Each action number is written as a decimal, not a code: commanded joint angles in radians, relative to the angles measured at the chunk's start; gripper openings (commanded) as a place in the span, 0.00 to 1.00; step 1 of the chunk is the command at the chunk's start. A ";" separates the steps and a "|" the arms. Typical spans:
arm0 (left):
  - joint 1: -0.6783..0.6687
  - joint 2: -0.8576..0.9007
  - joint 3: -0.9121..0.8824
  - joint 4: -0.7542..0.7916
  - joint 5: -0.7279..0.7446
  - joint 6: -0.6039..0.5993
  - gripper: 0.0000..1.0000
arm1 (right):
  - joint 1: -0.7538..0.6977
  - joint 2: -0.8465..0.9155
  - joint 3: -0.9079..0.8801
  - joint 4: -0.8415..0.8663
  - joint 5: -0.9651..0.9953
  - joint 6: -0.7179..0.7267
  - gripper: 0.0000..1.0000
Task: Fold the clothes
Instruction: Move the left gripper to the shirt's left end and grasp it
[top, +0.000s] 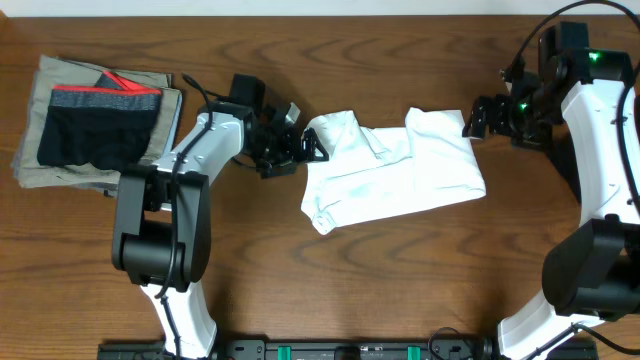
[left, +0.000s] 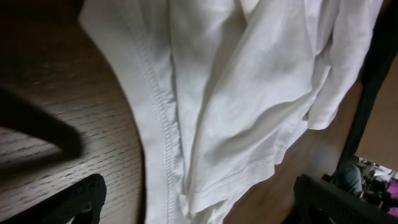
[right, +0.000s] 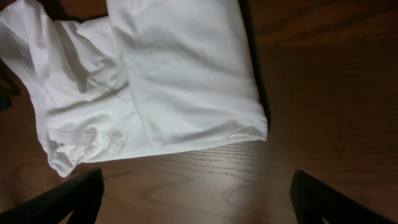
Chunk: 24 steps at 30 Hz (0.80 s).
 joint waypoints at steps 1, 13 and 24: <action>-0.004 0.042 0.003 0.004 0.011 -0.016 0.98 | 0.009 -0.001 0.003 -0.003 0.003 -0.016 0.94; -0.008 0.126 0.003 0.030 0.047 -0.016 0.98 | 0.009 -0.001 0.003 -0.010 0.007 -0.016 0.93; -0.101 0.189 0.003 0.114 0.050 -0.095 0.98 | 0.009 -0.001 0.003 -0.011 0.007 -0.016 0.93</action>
